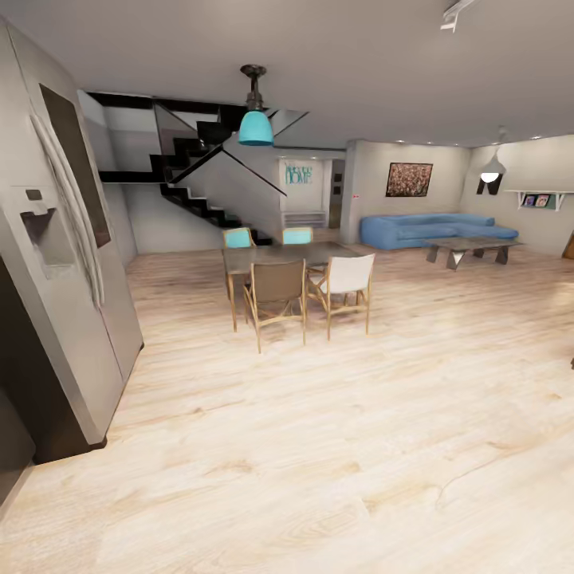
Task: Pick up the poster from the kitchen countertop and hang it on one of the wall nails in the kitchen.
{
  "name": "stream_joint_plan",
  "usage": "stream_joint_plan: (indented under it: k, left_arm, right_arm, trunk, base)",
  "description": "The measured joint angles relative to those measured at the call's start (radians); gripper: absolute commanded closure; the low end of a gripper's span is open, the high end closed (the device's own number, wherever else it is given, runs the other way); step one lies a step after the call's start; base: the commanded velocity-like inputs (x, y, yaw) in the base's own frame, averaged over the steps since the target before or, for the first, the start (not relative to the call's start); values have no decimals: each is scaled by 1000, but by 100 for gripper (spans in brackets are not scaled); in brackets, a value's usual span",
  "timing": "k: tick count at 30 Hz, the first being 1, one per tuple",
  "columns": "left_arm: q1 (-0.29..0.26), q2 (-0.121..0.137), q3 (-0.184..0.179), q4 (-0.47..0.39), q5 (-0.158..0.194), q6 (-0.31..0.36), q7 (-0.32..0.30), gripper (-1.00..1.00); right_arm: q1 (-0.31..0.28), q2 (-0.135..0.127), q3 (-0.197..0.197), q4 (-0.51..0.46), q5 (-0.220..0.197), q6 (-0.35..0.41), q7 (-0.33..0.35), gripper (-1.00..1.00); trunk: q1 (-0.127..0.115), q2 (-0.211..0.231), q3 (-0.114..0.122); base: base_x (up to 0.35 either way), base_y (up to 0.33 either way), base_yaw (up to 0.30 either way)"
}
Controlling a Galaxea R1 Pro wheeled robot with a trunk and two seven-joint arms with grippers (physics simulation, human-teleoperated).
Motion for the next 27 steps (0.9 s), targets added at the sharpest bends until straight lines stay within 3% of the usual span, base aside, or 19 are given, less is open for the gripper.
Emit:
stream_joint_plan:
  k: [7, 21, 27]
  left_arm:
    - [16, -33, 0, -20, 1, 0, -2, -100]
    - [16, -33, 0, -20, 1, 0, -2, -100]
    - [17, -48, 3, -54, -2, -26, 1, -100]
  right_arm:
    - [-7, -6, 1, -5, 4, -2, 0, -100]
    - [-7, -6, 1, -5, 4, -2, 0, -100]
    - [-42, -13, -4, -39, 2, -14, -1, -100]
  trunk:
    - [0, 0, 0]
    - [0, 0, 0]
    - [0, 0, 0]
  base:
    - [0, 0, 0]
    - [0, 0, 0]
    - [0, 0, 0]
